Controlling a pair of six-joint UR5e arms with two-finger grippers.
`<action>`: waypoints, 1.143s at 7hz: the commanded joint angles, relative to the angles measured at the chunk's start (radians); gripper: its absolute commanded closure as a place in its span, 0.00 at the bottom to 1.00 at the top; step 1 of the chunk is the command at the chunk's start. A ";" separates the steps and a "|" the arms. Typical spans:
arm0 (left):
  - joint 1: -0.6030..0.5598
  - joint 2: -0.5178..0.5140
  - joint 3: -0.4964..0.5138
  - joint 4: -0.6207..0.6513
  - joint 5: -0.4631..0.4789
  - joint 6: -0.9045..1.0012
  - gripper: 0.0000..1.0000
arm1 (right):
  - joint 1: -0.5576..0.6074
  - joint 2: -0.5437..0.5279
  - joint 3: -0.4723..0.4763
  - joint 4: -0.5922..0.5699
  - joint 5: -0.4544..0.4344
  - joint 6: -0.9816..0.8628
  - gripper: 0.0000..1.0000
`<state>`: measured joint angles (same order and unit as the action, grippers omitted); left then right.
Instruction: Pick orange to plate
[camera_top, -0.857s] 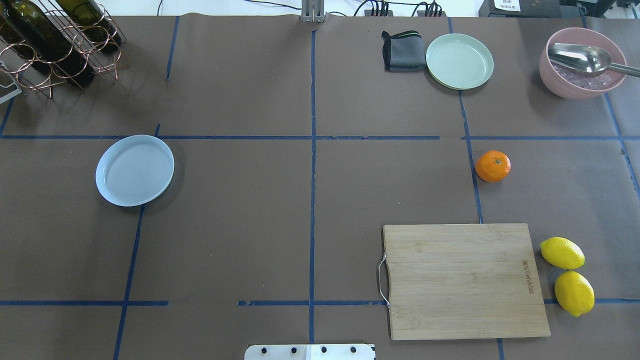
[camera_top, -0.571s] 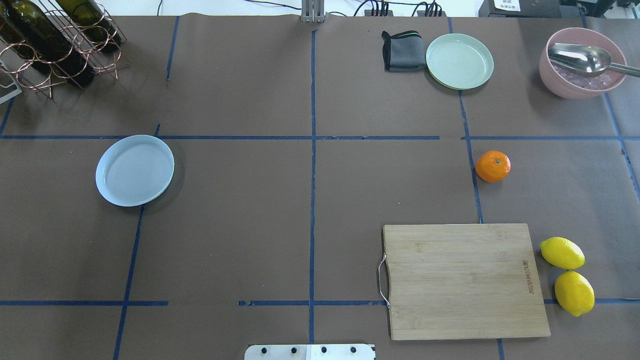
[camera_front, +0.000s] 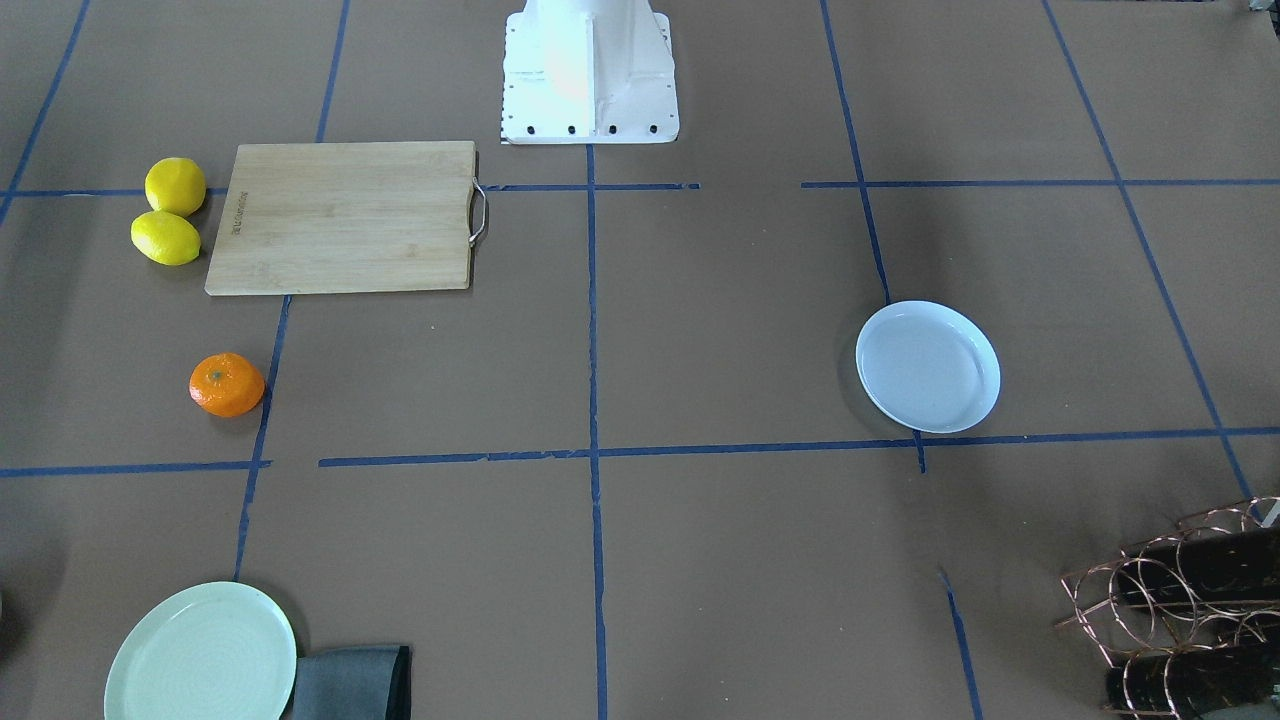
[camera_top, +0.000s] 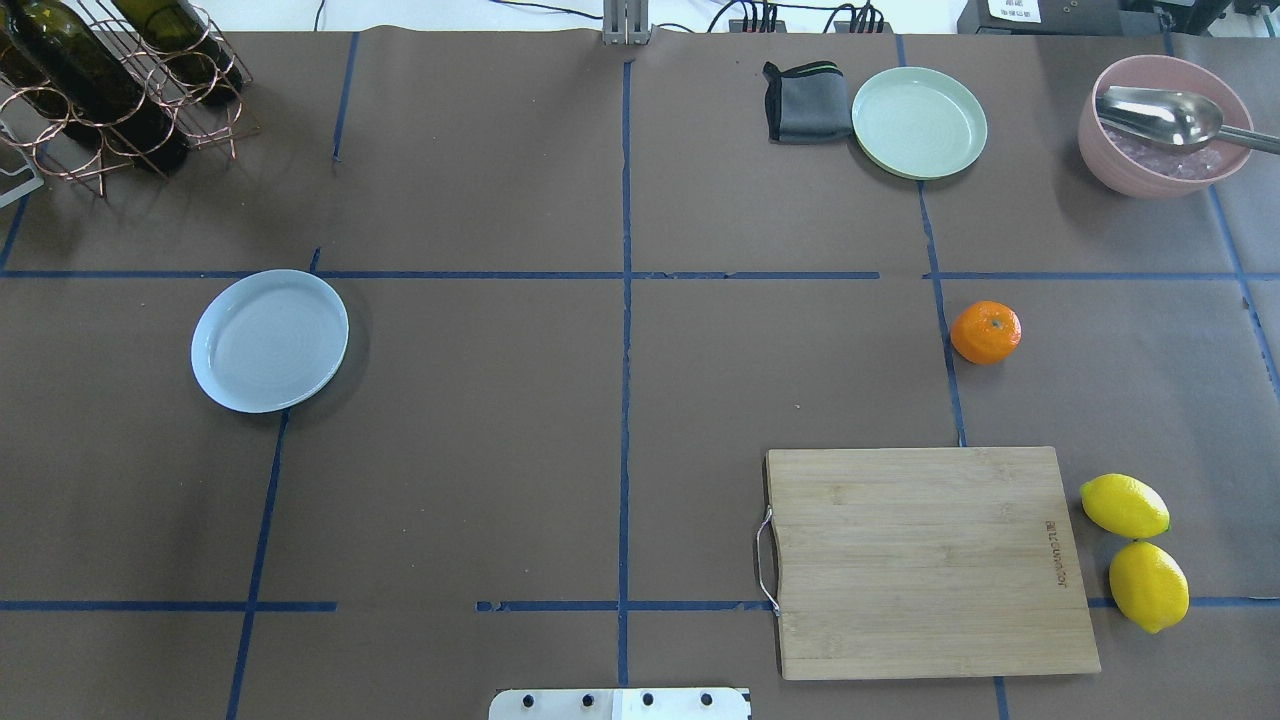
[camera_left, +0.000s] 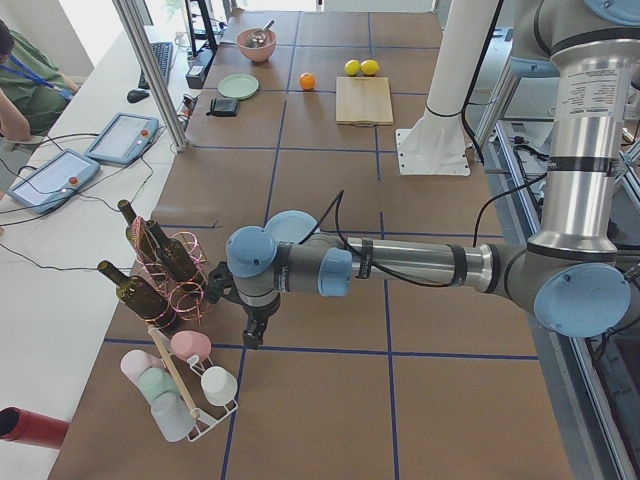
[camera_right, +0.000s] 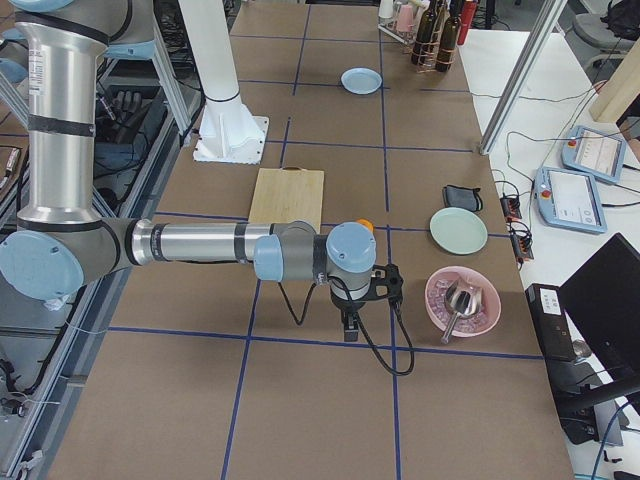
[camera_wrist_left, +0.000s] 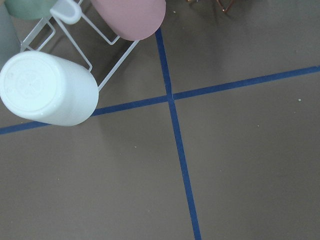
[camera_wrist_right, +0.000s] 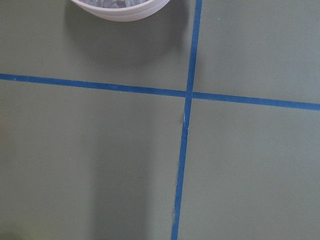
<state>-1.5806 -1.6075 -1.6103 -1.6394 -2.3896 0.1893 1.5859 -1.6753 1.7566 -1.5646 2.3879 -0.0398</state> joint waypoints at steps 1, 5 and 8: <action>0.022 -0.028 -0.013 -0.043 -0.006 0.001 0.00 | -0.001 0.038 0.004 -0.002 0.007 0.005 0.00; 0.176 -0.025 -0.017 -0.142 -0.002 -0.282 0.00 | -0.004 0.085 -0.058 0.049 0.062 0.008 0.00; 0.344 0.012 -0.007 -0.449 0.027 -0.734 0.00 | -0.014 0.088 -0.052 0.075 0.068 0.035 0.00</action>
<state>-1.2905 -1.6062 -1.6192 -1.9949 -2.3791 -0.4074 1.5742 -1.5886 1.7016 -1.5016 2.4536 -0.0092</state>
